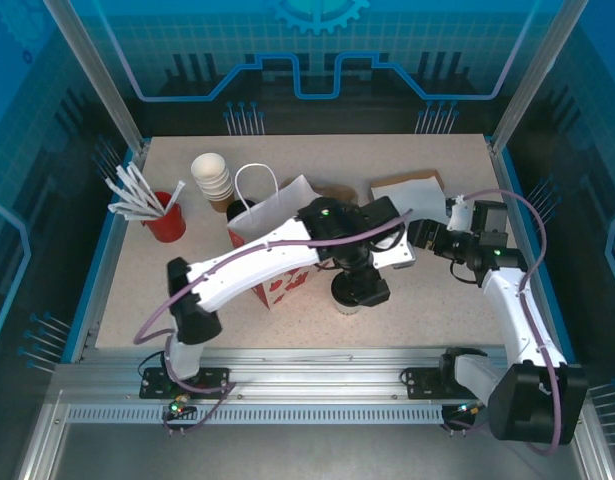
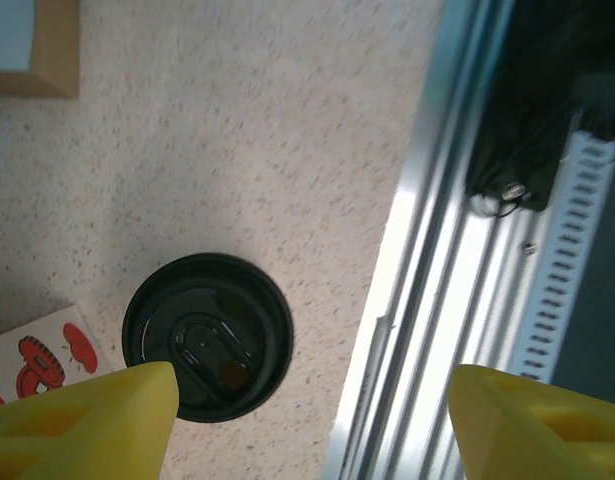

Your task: Pack the takeout coffee

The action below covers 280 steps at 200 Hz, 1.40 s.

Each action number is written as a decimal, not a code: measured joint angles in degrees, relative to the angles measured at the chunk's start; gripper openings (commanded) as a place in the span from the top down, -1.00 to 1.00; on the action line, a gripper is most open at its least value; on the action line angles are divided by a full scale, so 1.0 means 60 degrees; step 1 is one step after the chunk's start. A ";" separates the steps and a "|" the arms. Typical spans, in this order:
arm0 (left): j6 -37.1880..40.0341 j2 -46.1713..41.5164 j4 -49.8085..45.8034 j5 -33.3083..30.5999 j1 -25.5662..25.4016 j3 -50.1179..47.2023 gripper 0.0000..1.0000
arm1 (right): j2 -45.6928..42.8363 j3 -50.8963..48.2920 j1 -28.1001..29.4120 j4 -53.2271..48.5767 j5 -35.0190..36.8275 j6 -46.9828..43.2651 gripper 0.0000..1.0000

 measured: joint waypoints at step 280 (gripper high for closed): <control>0.0499 0.2215 -0.1570 -0.0674 0.0732 0.0517 -0.59 | -0.0226 -0.0266 -0.0124 0.0036 0.0055 -0.0117 -0.56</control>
